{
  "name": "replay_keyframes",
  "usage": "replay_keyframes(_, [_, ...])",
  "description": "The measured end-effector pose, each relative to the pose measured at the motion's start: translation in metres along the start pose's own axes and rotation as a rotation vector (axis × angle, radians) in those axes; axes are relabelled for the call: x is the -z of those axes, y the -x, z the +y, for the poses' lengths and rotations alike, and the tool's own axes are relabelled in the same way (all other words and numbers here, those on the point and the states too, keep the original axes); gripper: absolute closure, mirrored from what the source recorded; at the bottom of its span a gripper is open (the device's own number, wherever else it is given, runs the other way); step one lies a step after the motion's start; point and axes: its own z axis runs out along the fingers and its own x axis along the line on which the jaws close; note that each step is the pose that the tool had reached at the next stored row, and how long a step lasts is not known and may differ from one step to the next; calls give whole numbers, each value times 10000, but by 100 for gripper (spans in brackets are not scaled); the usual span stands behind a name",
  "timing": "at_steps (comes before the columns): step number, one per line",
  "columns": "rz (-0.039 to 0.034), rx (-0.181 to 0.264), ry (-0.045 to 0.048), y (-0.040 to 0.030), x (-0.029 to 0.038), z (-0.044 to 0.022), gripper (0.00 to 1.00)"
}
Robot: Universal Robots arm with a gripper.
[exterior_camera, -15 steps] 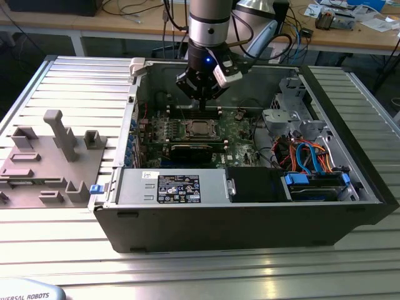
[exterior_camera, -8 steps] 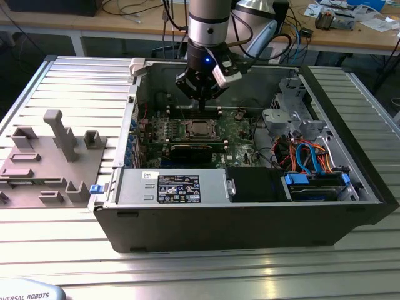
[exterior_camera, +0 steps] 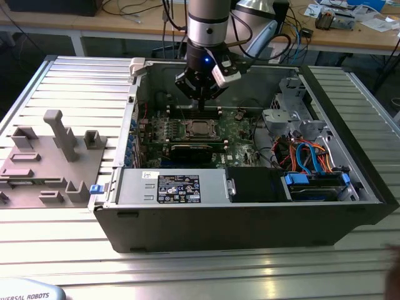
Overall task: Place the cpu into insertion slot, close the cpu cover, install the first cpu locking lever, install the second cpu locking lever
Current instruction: 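Install the first cpu locking lever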
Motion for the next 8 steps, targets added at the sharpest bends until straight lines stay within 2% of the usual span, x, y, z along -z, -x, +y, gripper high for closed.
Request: replay_keyframes(8, [1,0,-2,-16,1,0,89])
